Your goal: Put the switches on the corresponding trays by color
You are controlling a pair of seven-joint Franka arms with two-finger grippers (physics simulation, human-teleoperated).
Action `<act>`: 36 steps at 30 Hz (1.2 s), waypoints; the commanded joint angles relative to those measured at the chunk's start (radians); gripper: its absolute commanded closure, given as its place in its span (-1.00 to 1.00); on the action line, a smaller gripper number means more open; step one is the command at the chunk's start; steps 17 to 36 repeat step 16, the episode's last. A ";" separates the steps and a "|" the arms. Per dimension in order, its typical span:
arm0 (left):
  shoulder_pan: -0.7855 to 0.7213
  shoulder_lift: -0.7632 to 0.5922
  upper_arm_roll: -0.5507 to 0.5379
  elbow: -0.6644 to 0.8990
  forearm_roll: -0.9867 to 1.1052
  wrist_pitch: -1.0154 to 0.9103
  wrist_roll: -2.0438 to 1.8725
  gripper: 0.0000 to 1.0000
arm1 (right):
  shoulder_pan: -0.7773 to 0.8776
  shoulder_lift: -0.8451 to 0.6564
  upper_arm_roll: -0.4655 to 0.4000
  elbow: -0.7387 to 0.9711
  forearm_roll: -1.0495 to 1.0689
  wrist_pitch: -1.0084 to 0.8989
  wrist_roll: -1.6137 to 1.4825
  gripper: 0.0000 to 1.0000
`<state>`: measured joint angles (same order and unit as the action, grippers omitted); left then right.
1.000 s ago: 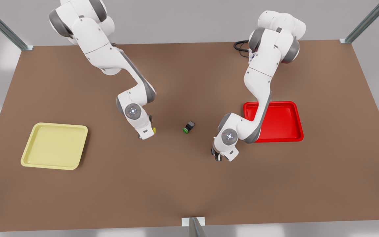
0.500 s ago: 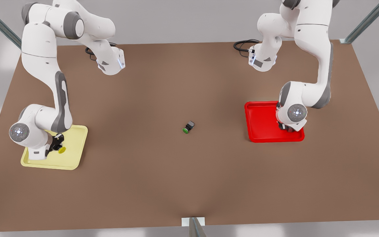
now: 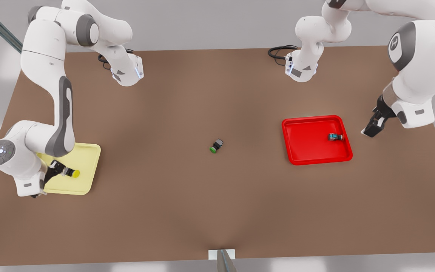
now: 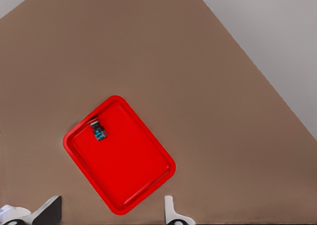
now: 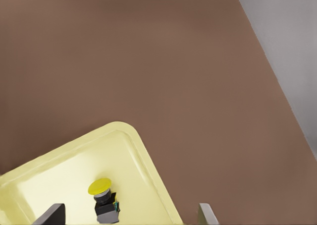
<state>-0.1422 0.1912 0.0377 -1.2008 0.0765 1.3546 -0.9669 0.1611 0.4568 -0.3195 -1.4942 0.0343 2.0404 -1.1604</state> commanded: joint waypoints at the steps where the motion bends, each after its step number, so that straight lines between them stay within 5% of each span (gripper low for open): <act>1: -0.005 -0.001 -0.001 -0.002 -0.026 -0.061 1.004 -1.00 | 0.034 -0.020 0.039 0.106 0.045 -0.527 0.777 -1.00; 3: -0.010 0.016 0.001 0.000 -0.034 -0.092 1.002 -1.00 | 0.034 -0.156 0.100 0.112 -0.025 -0.674 1.142 -1.00; 6: -0.040 0.020 -0.001 0.000 -0.069 -0.094 0.999 -1.00 | 0.028 -0.349 0.134 0.101 -0.102 -0.758 1.134 -1.00; 11: -0.037 0.020 0.005 0.000 -0.099 -0.140 1.001 -1.00 | -0.029 -0.446 0.160 0.042 -0.100 -0.784 1.153 -1.00; 36: -0.019 0.053 0.007 0.000 -0.112 -0.131 1.002 -1.00 | -0.084 -0.441 0.168 0.038 -0.100 -0.830 1.168 -1.00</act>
